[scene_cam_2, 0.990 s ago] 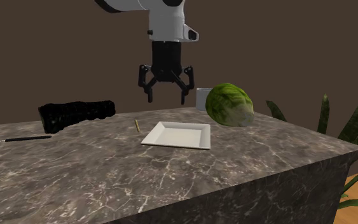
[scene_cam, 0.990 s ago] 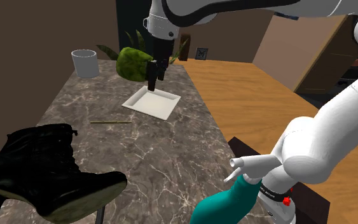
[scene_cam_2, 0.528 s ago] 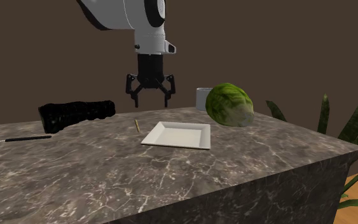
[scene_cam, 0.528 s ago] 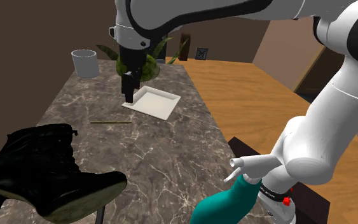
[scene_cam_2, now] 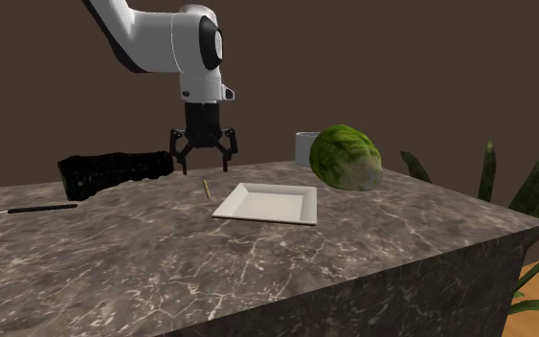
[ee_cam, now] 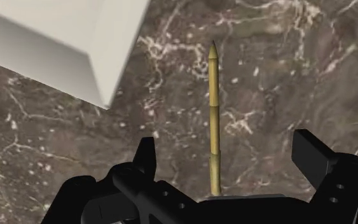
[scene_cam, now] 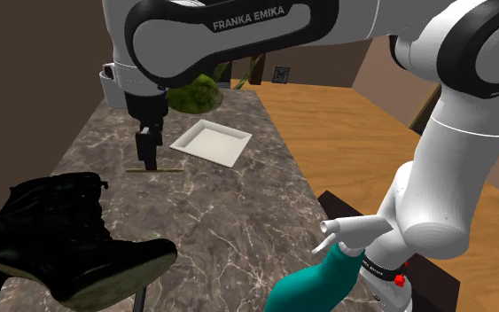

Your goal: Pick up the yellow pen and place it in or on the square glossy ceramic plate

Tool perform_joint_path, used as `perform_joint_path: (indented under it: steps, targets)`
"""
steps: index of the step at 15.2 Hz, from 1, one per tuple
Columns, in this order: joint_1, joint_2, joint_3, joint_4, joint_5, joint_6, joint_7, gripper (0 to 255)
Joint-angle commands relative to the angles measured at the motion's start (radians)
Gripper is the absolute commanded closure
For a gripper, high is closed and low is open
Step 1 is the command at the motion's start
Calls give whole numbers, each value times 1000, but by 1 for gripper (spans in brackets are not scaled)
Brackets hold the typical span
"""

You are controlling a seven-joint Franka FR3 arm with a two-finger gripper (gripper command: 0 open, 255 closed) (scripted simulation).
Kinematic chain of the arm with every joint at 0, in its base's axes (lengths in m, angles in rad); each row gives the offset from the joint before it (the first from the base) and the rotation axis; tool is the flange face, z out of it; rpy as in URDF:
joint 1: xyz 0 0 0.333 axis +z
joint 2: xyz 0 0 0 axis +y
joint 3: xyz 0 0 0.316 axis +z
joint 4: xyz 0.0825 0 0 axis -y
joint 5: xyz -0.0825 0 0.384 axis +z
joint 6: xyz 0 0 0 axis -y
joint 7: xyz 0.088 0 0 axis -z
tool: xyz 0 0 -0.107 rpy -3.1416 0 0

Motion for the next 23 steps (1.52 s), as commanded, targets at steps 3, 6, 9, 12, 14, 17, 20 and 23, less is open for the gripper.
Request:
perform_joint_path:
  steps: [3, 6, 9, 12, 14, 17, 20, 23]
  targets:
    - [3, 17, 0, -33, -8, 49, 2, 0]
    - [4, 27, 0, -57, -12, 81, 4, 0]
    - [4, 27, 0, -56, -12, 81, 4, 0]
    - [4, 27, 0, -56, -12, 81, 4, 0]
    - [4, 27, -1, -56, -12, 81, 4, 255]
    - [4, 27, 0, -57, -12, 81, 4, 255]
    - [4, 28, -1, -56, -12, 82, 4, 255]
    - [4, 27, -1, -56, -12, 81, 4, 255]
